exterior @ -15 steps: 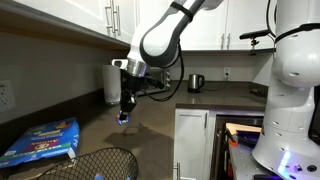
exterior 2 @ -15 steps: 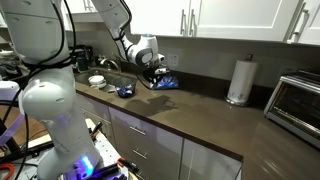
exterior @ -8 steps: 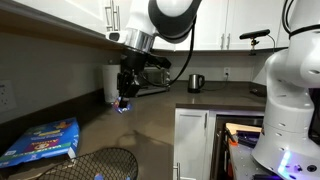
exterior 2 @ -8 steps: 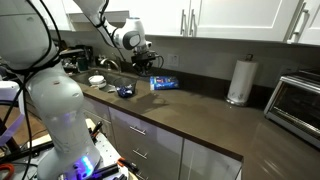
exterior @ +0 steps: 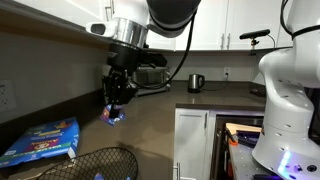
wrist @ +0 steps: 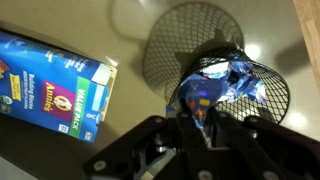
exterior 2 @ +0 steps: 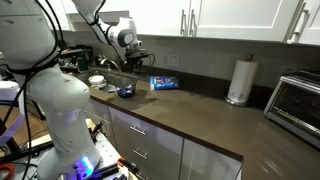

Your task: Pick the blue pack on the counter and put it in the basket

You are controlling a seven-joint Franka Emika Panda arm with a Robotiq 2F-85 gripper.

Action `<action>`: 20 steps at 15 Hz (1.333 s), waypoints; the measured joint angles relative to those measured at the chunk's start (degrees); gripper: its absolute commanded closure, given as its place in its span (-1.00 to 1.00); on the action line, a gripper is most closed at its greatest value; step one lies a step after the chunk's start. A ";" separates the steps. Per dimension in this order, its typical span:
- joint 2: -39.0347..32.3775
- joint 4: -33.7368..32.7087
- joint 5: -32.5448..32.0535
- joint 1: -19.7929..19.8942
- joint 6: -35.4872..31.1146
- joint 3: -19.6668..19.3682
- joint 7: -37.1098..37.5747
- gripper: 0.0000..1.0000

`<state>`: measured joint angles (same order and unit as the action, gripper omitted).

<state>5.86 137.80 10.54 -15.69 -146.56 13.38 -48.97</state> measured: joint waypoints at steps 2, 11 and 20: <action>-2.15 -1.54 0.18 -1.09 0.06 0.02 -1.19 0.90; -8.31 -6.51 4.24 -1.88 3.87 2.48 -6.64 -0.60; -7.12 -6.88 3.87 -0.68 9.88 1.64 -4.32 -1.00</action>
<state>-1.26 130.91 14.42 -16.37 -136.68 15.03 -53.29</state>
